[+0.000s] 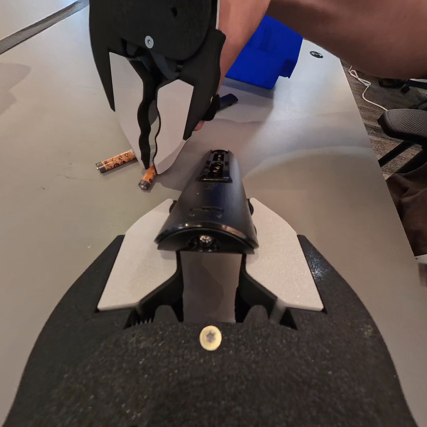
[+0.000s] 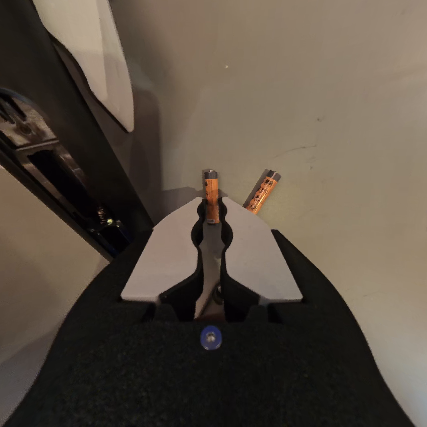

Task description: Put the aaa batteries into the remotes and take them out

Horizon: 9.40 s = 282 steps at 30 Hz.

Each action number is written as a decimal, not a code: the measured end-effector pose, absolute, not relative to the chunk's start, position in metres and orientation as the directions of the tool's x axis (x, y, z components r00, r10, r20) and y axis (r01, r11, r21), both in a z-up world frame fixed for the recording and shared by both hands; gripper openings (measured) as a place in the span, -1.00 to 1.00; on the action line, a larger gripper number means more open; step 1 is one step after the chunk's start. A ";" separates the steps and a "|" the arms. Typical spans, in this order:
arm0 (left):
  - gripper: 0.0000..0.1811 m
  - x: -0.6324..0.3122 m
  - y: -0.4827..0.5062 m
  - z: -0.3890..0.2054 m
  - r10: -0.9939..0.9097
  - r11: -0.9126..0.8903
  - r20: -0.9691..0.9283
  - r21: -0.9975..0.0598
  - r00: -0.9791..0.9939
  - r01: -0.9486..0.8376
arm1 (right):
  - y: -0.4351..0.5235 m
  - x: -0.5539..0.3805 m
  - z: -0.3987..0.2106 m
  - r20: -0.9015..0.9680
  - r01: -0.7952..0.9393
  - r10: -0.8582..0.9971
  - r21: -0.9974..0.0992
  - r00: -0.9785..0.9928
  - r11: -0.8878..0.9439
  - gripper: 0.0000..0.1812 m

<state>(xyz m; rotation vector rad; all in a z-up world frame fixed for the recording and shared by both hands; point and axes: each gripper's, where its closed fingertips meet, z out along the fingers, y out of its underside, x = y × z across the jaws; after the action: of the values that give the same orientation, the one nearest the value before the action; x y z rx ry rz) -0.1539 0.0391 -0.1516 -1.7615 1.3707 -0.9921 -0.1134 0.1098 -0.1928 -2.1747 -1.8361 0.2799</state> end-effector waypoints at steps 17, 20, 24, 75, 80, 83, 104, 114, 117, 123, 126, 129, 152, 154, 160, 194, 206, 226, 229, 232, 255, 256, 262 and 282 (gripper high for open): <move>-0.39 -0.155 0.040 -0.150 -0.975 -0.213 0.161 -0.870 0.153 -0.445 | 0.096 -0.128 -0.140 -0.150 0.680 0.970 -0.693 0.189 -0.239 -0.92; -0.39 -0.155 0.040 -0.150 -0.974 -0.216 0.164 -0.870 0.154 -0.442 | 0.081 -0.133 -0.118 -0.287 0.510 0.948 -0.800 0.138 -0.316 -0.92; -0.39 -0.155 0.040 -0.150 -0.973 -0.221 0.168 -0.871 0.156 -0.439 | 0.064 -0.139 -0.107 -0.403 0.371 0.914 -0.842 0.053 -0.393 -0.92; -0.38 -0.154 0.039 -0.152 -0.975 -0.214 0.162 -0.867 0.151 -0.451 | 0.070 0.066 -0.193 0.161 0.815 0.827 0.150 0.538 -0.559 -0.72; -0.43 -0.153 0.037 -0.153 -0.976 -0.211 0.163 -0.864 0.143 -0.458 | 0.073 0.073 -0.197 0.169 0.798 0.827 0.217 0.536 -0.562 -0.76; -0.44 -0.153 0.037 -0.154 -0.978 -0.205 0.157 -0.861 0.141 -0.465 | 0.075 0.075 -0.197 0.166 0.795 0.829 0.237 0.533 -0.559 -0.82; -0.44 -0.154 0.038 -0.152 -0.976 -0.212 0.162 -0.867 0.148 -0.452 | 0.061 0.069 -0.199 0.057 0.922 0.965 0.285 0.258 -0.263 -0.88; -0.44 -0.155 0.041 -0.149 -0.974 -0.218 0.164 -0.875 0.159 -0.433 | 0.061 0.037 -0.183 0.102 0.979 0.980 0.100 0.168 -0.179 -0.88; -0.43 -0.155 0.041 -0.148 -0.973 -0.219 0.164 -0.879 0.163 -0.424 | 0.060 -0.008 -0.153 0.132 0.975 0.978 -0.173 0.162 -0.139 -0.89; -0.32 -0.156 0.043 -0.143 -0.971 -0.220 0.162 -0.892 0.174 -0.394 | 0.060 -0.082 -0.106 0.067 0.769 0.976 -0.628 0.209 -0.122 -0.89; -0.37 -0.156 0.043 -0.143 -0.972 -0.218 0.160 -0.892 0.173 -0.396 | 0.060 -0.095 -0.119 0.020 0.734 0.978 -0.663 0.210 -0.144 -0.89; -0.38 -0.157 0.042 -0.142 -0.974 -0.203 0.146 -0.899 0.171 -0.389 | 0.058 -0.104 -0.121 -0.025 0.685 0.978 -0.710 0.206 -0.162 -0.89; -0.41 -0.159 0.050 -0.141 -0.958 -0.266 0.203 -0.892 0.201 -0.365 | 0.053 -0.151 -0.117 -0.281 0.275 0.941 -0.904 0.189 -0.326 -0.89; -0.41 -0.159 0.051 -0.141 -0.958 -0.267 0.204 -0.892 0.202 -0.366 | 0.053 -0.151 -0.117 -0.276 0.267 0.942 -0.909 0.191 -0.321 -0.89; -0.41 -0.159 0.053 -0.141 -0.955 -0.272 0.203 -0.891 0.216 -0.364 | 0.053 -0.150 -0.131 -0.167 0.389 0.965 -0.891 0.201 -0.235 -0.89; -0.27 -0.160 0.050 -0.136 -0.960 -0.255 0.197 -0.906 0.198 -0.338 | 0.062 -0.153 -0.129 -0.317 0.231 0.922 -0.902 0.224 -0.366 -0.89; -0.42 -0.159 0.048 -0.136 -0.969 -0.187 0.113 -0.917 0.221 -0.353 | 0.062 -0.153 -0.121 -0.457 0.172 0.877 -0.861 0.152 -0.478 -0.89; -0.42 -0.161 0.057 -0.136 -0.936 -0.334 0.274 -0.889 0.220 -0.314 | 0.075 -0.107 -0.146 0.275 0.861 0.957 -0.504 0.087 0.066 -0.89; -0.42 -0.161 0.057 -0.136 -0.935 -0.339 0.280 -0.887 0.219 -0.313 | 0.066 -0.072 -0.153 0.277 0.961 0.960 -0.275 0.045 0.035 -0.89; -0.42 -0.161 0.057 -0.137 -0.934 -0.344 0.285 -0.883 0.217 -0.318 | 0.046 -0.033 -0.168 0.197 1.000 0.980 0.002 0.001 -0.001 -0.89; -0.42 -0.160 0.055 -0.139 -0.938 -0.335 0.278 -0.882 0.208 -0.332 | 0.017 -0.007 -0.202 0.041 0.998 0.999 0.061 0.026 -0.028 -0.84; -0.42 -0.160 0.055 -0.139 -0.938 -0.335 0.278 -0.882 0.208 -0.332 | 0.016 -0.007 -0.202 0.045 0.998 0.999 0.057 0.005 -0.007 -0.88; -0.42 -0.160 0.055 -0.139 -0.939 -0.333 0.275 -0.882 0.208 -0.335 | 0.030 -0.045 -0.172 0.149 0.967 0.989 -0.251 0.006 0.032 -0.89; -0.42 -0.159 0.052 -0.139 -0.946 -0.314 0.257 -0.884 0.199 -0.346 | 0.066 -0.149 -0.114 -0.293 0.155 0.941 -0.935 0.171 -0.319 -0.89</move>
<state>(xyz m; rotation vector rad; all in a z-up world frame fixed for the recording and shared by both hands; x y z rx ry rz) -0.1590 0.0523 -0.1393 -1.7842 1.2114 -1.1019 -0.1492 0.0660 -0.1137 -1.6417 -1.0646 1.2294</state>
